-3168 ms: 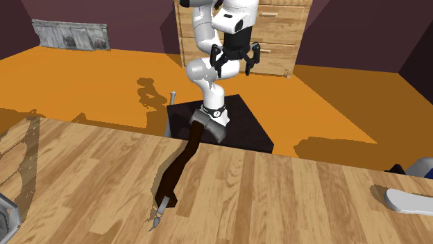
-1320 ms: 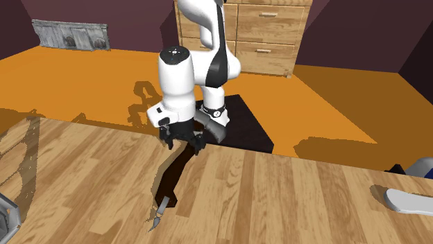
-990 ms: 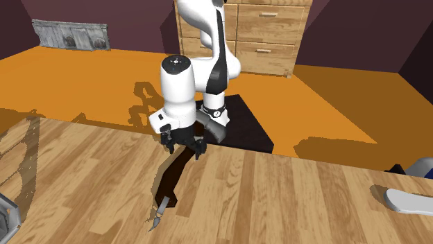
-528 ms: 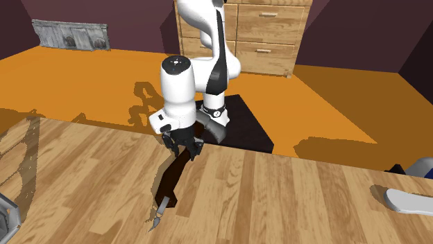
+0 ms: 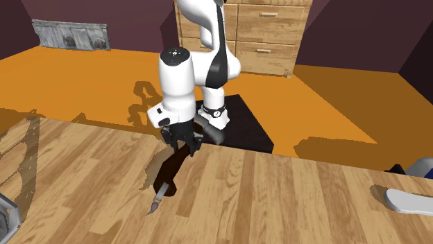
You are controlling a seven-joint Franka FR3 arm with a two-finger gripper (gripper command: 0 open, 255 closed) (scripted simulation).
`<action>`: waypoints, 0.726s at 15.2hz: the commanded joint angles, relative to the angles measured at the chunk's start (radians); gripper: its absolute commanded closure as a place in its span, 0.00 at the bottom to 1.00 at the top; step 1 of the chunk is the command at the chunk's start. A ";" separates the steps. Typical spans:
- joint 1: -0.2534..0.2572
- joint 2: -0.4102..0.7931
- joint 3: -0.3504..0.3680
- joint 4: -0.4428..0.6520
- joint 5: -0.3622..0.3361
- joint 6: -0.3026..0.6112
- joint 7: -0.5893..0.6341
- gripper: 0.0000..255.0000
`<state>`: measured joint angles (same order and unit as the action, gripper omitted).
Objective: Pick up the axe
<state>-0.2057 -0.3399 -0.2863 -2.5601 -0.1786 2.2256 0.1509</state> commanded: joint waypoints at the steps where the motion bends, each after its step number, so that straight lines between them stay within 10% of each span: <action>1: 0.000 -0.013 0.003 0.017 0.001 -0.029 0.000 1.00; 11: 0.001 -0.072 0.019 0.096 0.005 -0.167 -0.002 1.00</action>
<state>-0.2049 -0.4081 -0.2683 -2.4738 -0.1735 2.0645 0.1484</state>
